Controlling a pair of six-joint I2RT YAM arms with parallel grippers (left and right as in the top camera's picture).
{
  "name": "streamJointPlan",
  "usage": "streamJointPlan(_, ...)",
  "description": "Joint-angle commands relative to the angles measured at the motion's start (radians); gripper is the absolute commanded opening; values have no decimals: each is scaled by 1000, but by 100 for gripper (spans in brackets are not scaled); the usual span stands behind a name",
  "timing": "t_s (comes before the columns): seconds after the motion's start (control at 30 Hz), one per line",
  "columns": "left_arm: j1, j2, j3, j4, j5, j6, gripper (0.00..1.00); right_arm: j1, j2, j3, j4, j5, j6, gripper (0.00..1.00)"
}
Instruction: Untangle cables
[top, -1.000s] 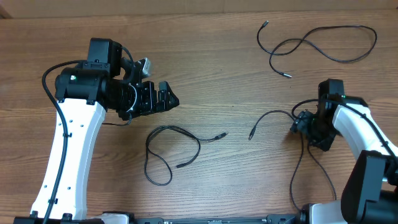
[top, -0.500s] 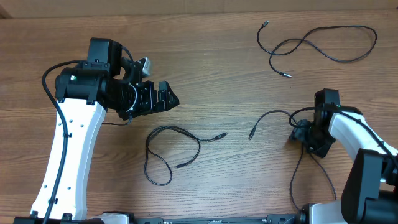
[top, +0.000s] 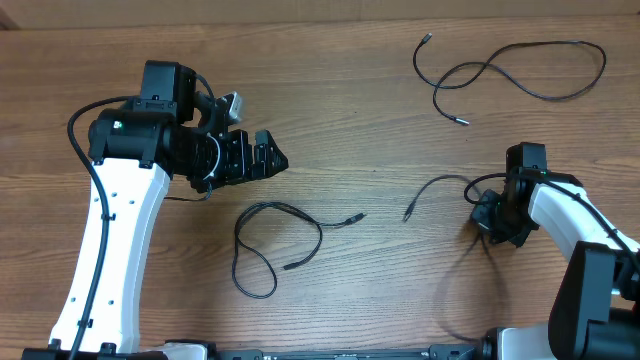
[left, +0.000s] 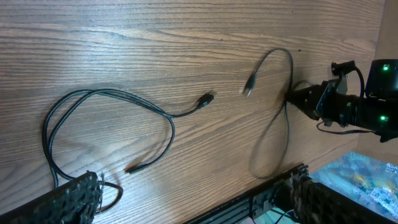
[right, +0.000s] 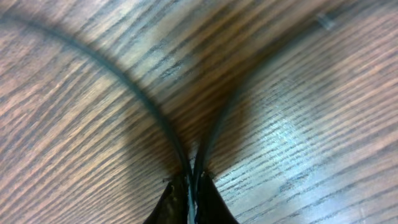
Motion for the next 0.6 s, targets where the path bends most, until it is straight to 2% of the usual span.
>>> streamJointPlan(0.0, -3, 3, 0, 0, -2, 9, 100, -4, 9, -2, 3, 18, 34, 4)
streamJointPlan(0.13, -3, 3, 0, -1, -2, 9, 100, -38, 9, 126, -81, -12, 110, 4)
streamJointPlan(0.3, -3, 3, 0, -3, -2, 9, 99, -91, 9, 315, -198, -112, 110, 4)
streamJointPlan(0.57, -3, 3, 0, -7, -3, 9, 99, -214, 9, 533, -251, -191, 159, 4)
